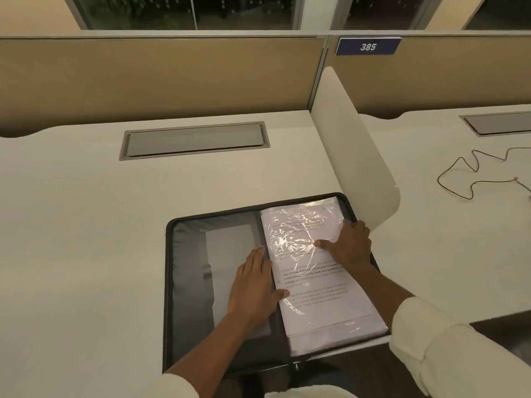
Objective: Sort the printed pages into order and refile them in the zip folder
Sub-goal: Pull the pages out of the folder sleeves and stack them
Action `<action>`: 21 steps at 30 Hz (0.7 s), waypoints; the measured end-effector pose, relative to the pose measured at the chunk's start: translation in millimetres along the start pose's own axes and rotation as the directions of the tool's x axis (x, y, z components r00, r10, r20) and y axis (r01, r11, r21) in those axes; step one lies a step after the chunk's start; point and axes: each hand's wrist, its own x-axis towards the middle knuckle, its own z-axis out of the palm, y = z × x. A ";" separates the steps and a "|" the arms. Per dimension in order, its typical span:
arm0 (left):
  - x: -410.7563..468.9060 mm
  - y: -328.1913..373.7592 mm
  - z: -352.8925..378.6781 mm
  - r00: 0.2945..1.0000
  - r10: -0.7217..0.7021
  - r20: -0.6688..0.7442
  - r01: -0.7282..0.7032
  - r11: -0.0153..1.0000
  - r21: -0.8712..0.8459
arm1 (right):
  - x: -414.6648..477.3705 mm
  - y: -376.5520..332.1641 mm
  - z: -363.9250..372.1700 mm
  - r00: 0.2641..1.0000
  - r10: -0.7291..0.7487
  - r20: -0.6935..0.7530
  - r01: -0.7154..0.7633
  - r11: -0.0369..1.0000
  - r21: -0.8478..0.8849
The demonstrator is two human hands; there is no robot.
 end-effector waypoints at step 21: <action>96.2 105.3 -55.9 0.781 -0.593 0.197 0.465 0.341 -0.817 | 23.9 27.0 -13.6 0.805 -0.489 -0.337 0.564 0.807 0.176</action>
